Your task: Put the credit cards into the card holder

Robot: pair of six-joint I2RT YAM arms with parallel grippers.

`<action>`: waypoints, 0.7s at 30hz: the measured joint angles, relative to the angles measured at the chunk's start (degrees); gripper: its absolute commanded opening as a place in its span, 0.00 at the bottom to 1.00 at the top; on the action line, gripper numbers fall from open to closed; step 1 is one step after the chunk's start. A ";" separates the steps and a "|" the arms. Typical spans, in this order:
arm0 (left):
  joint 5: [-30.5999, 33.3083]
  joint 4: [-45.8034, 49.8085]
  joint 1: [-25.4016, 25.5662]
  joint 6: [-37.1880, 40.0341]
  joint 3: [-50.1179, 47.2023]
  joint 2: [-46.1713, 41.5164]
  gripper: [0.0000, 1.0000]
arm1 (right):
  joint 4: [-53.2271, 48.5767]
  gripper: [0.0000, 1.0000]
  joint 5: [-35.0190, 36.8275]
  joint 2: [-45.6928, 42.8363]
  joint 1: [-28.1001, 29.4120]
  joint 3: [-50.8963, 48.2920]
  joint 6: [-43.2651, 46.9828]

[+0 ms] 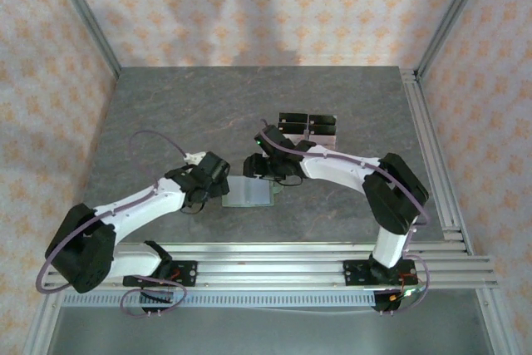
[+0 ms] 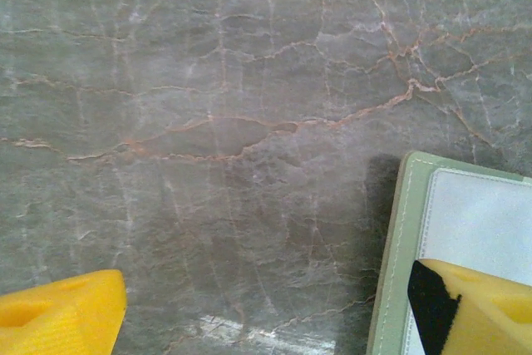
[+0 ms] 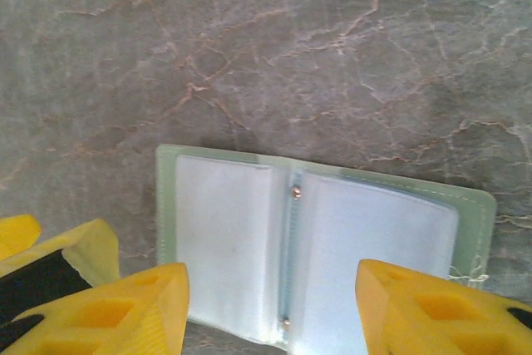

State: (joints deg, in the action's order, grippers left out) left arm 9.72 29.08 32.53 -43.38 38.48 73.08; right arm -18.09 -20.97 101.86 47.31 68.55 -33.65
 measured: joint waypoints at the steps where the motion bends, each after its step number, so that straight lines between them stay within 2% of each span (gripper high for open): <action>1: -0.31 -0.26 0.00 0.00 0.00 0.39 0.89 | -0.37 0.56 0.13 0.24 0.00 0.00 0.37; 21: -0.76 -4.13 0.00 0.42 -1.11 4.70 0.89 | -2.12 0.56 1.66 4.81 0.94 0.00 1.81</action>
State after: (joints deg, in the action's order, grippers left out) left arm 8.95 24.95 32.53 -42.96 37.36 77.78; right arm -20.21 -19.31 106.67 48.25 68.55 -31.83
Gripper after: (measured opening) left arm 0.892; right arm 0.561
